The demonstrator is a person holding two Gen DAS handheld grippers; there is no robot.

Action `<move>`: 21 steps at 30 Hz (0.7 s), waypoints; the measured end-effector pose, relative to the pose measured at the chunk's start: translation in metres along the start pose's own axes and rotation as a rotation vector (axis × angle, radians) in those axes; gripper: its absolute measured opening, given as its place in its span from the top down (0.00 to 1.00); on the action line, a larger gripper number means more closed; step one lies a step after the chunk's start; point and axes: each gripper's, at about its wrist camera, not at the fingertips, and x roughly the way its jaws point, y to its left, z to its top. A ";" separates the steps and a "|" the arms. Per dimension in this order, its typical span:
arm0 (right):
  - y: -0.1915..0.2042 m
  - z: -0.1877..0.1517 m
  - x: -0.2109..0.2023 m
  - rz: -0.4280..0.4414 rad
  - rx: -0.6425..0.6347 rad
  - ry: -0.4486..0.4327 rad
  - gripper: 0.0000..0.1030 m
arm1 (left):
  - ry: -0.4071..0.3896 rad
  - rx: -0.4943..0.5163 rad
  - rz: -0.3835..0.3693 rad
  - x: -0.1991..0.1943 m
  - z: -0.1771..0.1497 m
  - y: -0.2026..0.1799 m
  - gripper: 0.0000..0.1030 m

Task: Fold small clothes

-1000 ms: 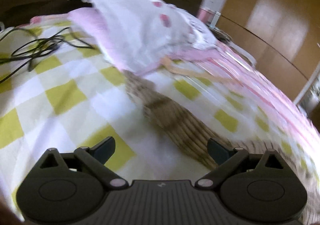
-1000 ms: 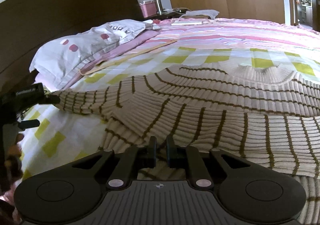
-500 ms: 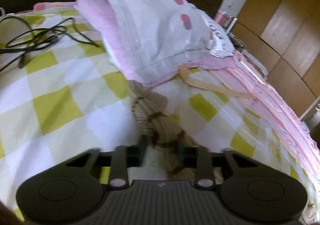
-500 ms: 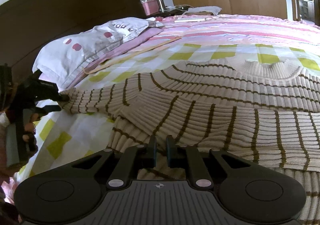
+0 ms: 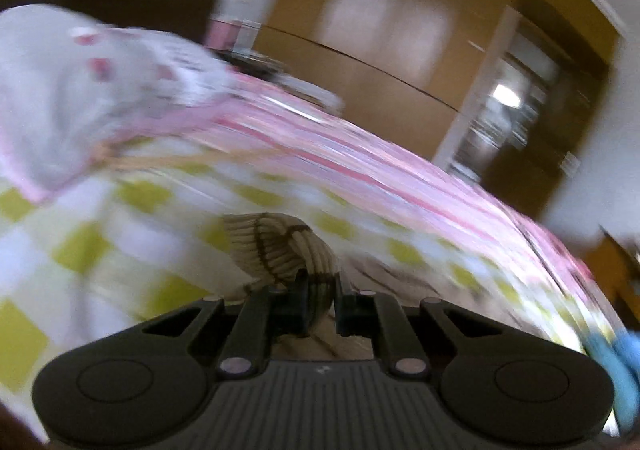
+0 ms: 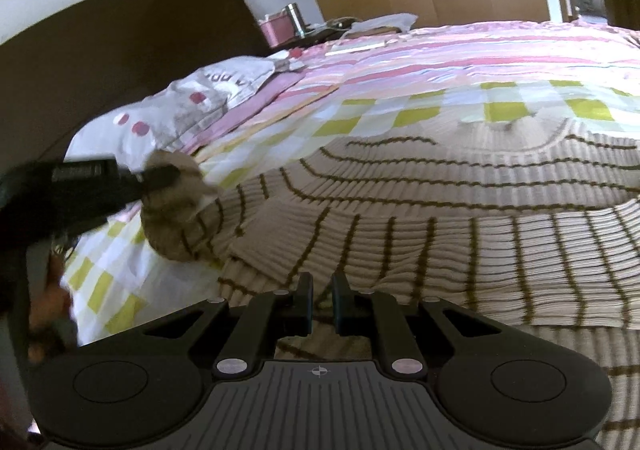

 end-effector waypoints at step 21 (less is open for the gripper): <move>-0.045 0.019 -0.009 -0.035 0.211 0.007 0.72 | 0.234 0.222 -0.105 -0.007 -0.068 -0.059 0.80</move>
